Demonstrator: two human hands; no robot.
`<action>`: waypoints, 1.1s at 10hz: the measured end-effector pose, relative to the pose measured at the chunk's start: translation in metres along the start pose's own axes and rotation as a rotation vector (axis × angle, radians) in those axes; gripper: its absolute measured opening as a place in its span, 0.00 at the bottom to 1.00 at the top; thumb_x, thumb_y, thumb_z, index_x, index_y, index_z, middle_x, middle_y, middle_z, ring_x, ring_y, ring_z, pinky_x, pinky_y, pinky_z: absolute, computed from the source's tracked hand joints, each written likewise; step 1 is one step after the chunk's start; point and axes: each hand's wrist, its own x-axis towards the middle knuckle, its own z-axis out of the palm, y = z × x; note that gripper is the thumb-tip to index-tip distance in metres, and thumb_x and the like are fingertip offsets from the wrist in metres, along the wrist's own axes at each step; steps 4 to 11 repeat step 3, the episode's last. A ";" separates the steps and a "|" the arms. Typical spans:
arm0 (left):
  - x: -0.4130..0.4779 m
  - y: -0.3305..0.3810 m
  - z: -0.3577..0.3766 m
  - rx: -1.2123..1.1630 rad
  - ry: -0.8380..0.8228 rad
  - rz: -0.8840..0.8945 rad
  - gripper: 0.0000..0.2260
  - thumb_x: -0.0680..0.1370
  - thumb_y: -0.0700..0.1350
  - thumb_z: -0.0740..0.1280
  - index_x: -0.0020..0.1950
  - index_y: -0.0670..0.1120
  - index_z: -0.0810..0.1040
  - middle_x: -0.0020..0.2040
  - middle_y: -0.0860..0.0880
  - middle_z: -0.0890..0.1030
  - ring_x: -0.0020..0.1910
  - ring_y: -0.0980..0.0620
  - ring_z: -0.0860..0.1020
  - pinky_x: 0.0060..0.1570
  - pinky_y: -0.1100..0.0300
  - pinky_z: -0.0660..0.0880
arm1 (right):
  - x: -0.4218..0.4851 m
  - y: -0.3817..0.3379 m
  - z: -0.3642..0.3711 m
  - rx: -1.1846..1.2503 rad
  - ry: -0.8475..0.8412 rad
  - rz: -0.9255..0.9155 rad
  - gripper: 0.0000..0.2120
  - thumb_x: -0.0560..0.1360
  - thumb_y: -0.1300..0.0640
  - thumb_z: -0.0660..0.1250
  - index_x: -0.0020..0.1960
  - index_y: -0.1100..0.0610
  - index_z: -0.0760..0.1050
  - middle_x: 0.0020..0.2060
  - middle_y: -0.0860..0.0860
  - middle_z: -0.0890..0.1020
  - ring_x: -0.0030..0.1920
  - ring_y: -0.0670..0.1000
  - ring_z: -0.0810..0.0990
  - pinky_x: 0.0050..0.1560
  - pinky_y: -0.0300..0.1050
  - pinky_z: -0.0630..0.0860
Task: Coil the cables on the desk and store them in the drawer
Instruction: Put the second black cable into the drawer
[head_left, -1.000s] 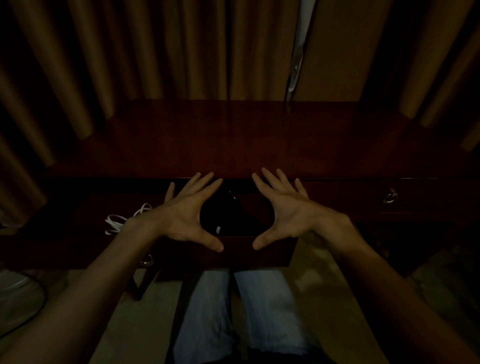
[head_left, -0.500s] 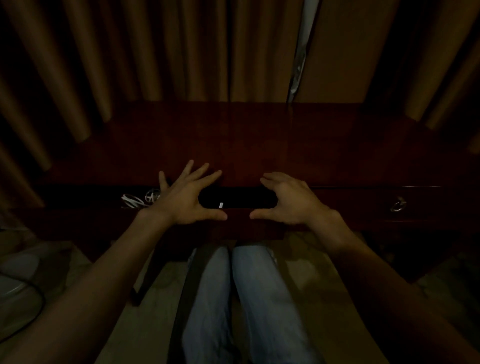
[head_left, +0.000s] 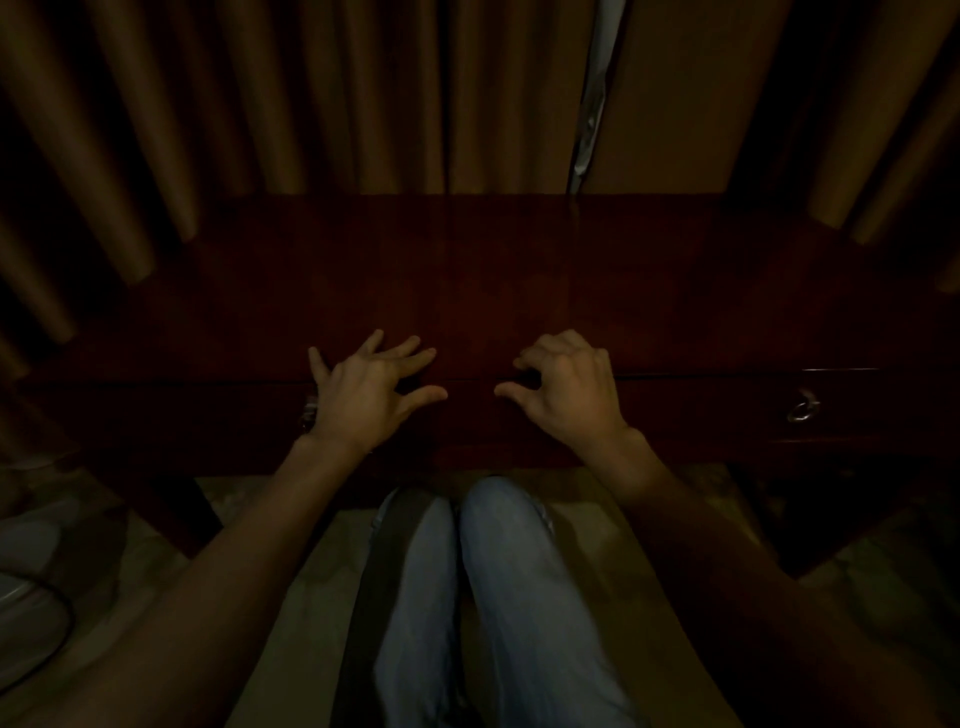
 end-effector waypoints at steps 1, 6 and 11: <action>0.000 0.000 0.000 -0.016 -0.001 -0.010 0.31 0.73 0.72 0.62 0.74 0.63 0.70 0.77 0.59 0.67 0.81 0.49 0.57 0.70 0.22 0.45 | 0.001 -0.005 -0.005 -0.007 -0.034 0.027 0.19 0.69 0.41 0.78 0.49 0.56 0.84 0.45 0.49 0.84 0.51 0.55 0.80 0.43 0.50 0.72; 0.018 0.005 -0.026 -0.023 -0.052 -0.016 0.37 0.69 0.79 0.59 0.71 0.59 0.75 0.72 0.54 0.76 0.71 0.48 0.73 0.69 0.36 0.68 | 0.029 -0.008 -0.033 0.056 -0.324 0.040 0.28 0.72 0.32 0.71 0.59 0.54 0.80 0.58 0.51 0.80 0.60 0.54 0.77 0.57 0.54 0.77; 0.018 0.005 -0.026 -0.023 -0.052 -0.016 0.37 0.69 0.79 0.59 0.71 0.59 0.75 0.72 0.54 0.76 0.71 0.48 0.73 0.69 0.36 0.68 | 0.029 -0.008 -0.033 0.056 -0.324 0.040 0.28 0.72 0.32 0.71 0.59 0.54 0.80 0.58 0.51 0.80 0.60 0.54 0.77 0.57 0.54 0.77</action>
